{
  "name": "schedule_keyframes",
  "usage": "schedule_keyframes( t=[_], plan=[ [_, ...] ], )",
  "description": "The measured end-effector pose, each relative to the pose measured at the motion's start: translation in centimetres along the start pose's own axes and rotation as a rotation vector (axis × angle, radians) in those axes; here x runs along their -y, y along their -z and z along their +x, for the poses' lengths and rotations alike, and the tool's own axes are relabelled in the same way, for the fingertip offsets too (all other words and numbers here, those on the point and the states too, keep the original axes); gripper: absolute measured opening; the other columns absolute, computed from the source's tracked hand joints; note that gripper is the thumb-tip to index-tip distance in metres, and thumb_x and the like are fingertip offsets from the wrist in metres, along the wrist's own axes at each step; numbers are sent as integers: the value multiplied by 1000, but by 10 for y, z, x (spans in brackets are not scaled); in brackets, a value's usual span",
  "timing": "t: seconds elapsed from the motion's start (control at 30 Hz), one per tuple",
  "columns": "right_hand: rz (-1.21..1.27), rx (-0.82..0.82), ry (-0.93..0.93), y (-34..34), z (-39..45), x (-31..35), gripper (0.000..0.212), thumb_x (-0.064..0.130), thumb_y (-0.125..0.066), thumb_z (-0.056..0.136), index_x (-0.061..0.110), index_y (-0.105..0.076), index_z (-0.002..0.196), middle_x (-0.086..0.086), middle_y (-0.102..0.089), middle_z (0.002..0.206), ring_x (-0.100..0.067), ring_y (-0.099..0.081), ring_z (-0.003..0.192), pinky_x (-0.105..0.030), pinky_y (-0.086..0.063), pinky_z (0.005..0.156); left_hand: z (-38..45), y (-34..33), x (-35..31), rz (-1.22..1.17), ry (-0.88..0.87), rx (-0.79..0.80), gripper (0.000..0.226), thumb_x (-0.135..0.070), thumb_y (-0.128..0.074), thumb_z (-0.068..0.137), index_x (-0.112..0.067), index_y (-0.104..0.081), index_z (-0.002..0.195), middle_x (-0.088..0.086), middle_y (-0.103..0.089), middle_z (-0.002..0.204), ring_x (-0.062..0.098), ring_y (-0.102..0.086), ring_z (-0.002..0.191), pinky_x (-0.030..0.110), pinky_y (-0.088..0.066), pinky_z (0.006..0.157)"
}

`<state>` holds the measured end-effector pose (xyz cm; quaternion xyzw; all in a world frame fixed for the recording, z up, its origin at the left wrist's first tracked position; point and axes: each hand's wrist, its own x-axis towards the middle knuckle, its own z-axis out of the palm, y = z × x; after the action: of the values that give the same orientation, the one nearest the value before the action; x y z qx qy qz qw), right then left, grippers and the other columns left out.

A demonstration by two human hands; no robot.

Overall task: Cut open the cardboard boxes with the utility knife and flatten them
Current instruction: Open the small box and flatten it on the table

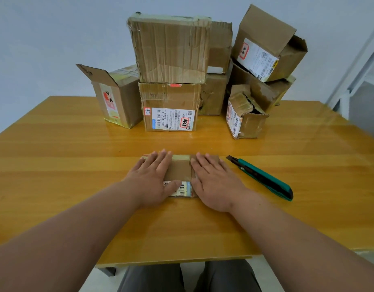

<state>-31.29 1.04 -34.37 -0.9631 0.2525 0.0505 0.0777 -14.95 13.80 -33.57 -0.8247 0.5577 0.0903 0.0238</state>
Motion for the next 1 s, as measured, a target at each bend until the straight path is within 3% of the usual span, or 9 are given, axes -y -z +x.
schedule_keyframes(
  t=[0.13, 0.2, 0.27, 0.37, 0.43, 0.57, 0.63, 0.77, 1.0],
  plan=[
    [-23, -15, -11, 4, 6, 2, 67, 57, -16, 98, 26, -6, 157, 4, 0, 166, -17, 6, 151, -46, 6, 122, 9, 8, -1, 111, -4, 76, 86, -78, -10, 84, -31, 5, 154, -3, 9, 163, 22, 7, 148, 45, -2, 118],
    [-45, -85, -8, 10, 11, 5, 67, 59, -23, 94, 25, -24, 152, -1, -21, 160, -23, -14, 148, -48, -5, 121, 11, 11, -3, 112, -6, 8, 87, -79, -12, 81, -30, -10, 153, -2, -8, 161, 24, -6, 146, 46, -11, 116],
    [-59, -159, 7, 9, 11, 8, 65, 58, -23, 93, 22, -31, 147, -3, -32, 152, -24, -24, 142, -46, -13, 120, 11, 7, -7, 97, -12, -82, 84, -75, -13, 82, -27, -19, 151, 0, -14, 159, 24, -7, 145, 45, -8, 117],
    [-2, -147, 30, -2, 10, 5, 68, 57, -16, 97, 22, -13, 156, 0, -9, 164, -20, -4, 150, -45, -2, 122, 10, -3, -10, 68, -33, -80, 92, -74, 1, 79, -21, -9, 154, -1, 6, 163, 18, 12, 148, 43, 8, 119],
    [0, -94, 38, -6, 13, 1, 69, 57, -12, 97, 25, -4, 157, 4, 7, 166, -16, 9, 151, -44, 6, 122, 13, -4, -7, 59, -39, -28, 98, -76, 7, 73, -21, -2, 155, -2, 13, 162, 16, 16, 147, 43, 9, 119],
    [-5, -60, 36, -4, 17, 0, 69, 57, -9, 97, 25, 0, 157, 6, 7, 166, -14, 12, 150, -41, 10, 121, 20, 1, -5, 59, -41, 41, 92, -76, 0, 79, -23, 5, 154, -3, 16, 161, 15, 17, 147, 41, 9, 117],
    [-3, -60, 32, -5, 16, 0, 68, 56, -11, 98, 25, 0, 157, 6, 7, 165, -13, 13, 150, -40, 10, 120, 17, 0, -4, 54, -46, 20, 90, -75, -1, 81, -23, 8, 154, -4, 17, 161, 14, 17, 147, 39, 10, 117],
    [5, -50, 15, -3, 14, 3, 67, 55, -14, 99, 26, 1, 157, 6, 9, 165, -13, 15, 150, -40, 11, 120, 6, -8, -5, 58, -27, -72, 101, -78, 17, 66, -27, 11, 153, -8, 19, 159, 11, 21, 145, 38, 13, 116],
    [14, -15, -37, -1, 9, 10, 67, 55, -14, 99, 26, 5, 157, 3, 15, 164, -14, 18, 149, -41, 11, 121, 6, -11, 1, 23, 24, -66, 102, -84, 9, 68, -27, 12, 153, -8, 19, 160, 9, 20, 145, 33, 14, 114]
  ],
)
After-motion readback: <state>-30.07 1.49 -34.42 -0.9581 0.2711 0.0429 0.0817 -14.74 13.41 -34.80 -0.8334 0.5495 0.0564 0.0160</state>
